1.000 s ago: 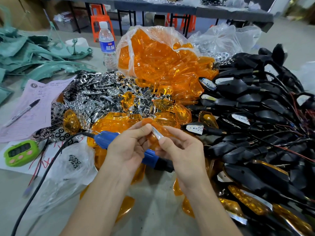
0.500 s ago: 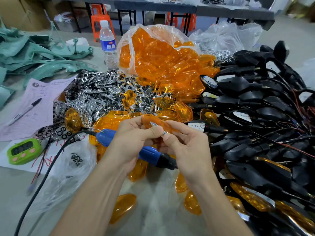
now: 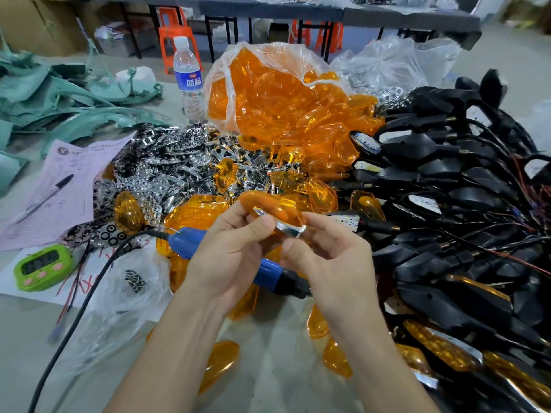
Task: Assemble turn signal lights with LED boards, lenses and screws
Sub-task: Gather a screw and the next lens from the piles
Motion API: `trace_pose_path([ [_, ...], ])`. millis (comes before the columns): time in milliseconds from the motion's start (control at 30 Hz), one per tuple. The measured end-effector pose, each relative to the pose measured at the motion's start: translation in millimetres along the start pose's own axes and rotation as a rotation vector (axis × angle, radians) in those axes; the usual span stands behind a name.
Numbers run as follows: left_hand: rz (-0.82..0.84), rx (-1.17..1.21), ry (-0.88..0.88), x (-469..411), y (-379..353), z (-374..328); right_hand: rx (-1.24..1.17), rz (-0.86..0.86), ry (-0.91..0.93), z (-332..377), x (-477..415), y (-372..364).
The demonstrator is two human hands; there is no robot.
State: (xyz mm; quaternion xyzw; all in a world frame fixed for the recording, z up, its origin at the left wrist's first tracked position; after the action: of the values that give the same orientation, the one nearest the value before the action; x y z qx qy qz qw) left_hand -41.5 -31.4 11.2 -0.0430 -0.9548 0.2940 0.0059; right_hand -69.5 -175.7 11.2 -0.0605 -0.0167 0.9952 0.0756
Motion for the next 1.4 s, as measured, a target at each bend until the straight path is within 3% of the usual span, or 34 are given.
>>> trace_pose_path([
  [100, 0.084, -0.049, -0.041, 1.7, -1.8, -5.7, 0.083, 0.082, 0.136, 11.0, 1.3, -0.7],
  [300, 0.029, -0.288, -0.091, -0.5, 11.0, -12.1, 0.087, 0.02, 0.158, 18.0, -3.2, 4.0],
  [533, 0.08, -0.475, -0.11, 1.3, 15.8, -24.2, 0.193, 0.185, 0.222, 29.4, -8.2, 5.5],
  [733, -0.04, -0.418, -0.124, 0.6, 12.9, -18.6, 0.133, 0.101, 0.158, 21.2, -14.3, 7.9],
  [967, -0.048, -0.397, -0.105, 2.9, 13.7, -18.8, 0.183, 0.216, 0.065, 22.9, -25.8, 8.6],
  [1033, -0.134, -0.303, -0.095, 2.7, 18.1, -19.1, 0.169, 0.205, 0.08, 26.3, -24.6, 7.7],
  [1100, -0.291, -0.288, -0.157, 3.3, 26.7, -26.5, 0.204, 0.308, 0.041, 25.8, -17.0, 0.7],
  [1167, -0.39, -0.3, -0.21, 4.8, 36.5, -33.7, 0.299, 0.487, -0.073, 16.5, -3.8, -10.5],
  [1300, -0.465, -0.491, -0.268, 5.8, 53.8, -39.7, 0.89, 0.676, -0.146, -10.2, 13.2, -23.3],
  [1400, -0.509, -0.574, -0.27, 7.5, 60.7, -41.0, 0.949, 0.53, -0.121, -3.2, 7.1, -18.9],
])
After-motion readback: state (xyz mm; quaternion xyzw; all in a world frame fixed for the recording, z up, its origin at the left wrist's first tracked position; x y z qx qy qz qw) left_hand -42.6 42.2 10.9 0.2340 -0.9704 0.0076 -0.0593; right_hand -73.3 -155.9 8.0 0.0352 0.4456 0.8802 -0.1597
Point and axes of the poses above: each hand's wrist, its own x-axis away from the middle knuckle, its own y-axis out of the back of the hand, z = x × y, the point moved 3 cm from there along -x, towards the middle knuckle, and after that the axes turned 5 degrees about -z, right-handed, at the moved point
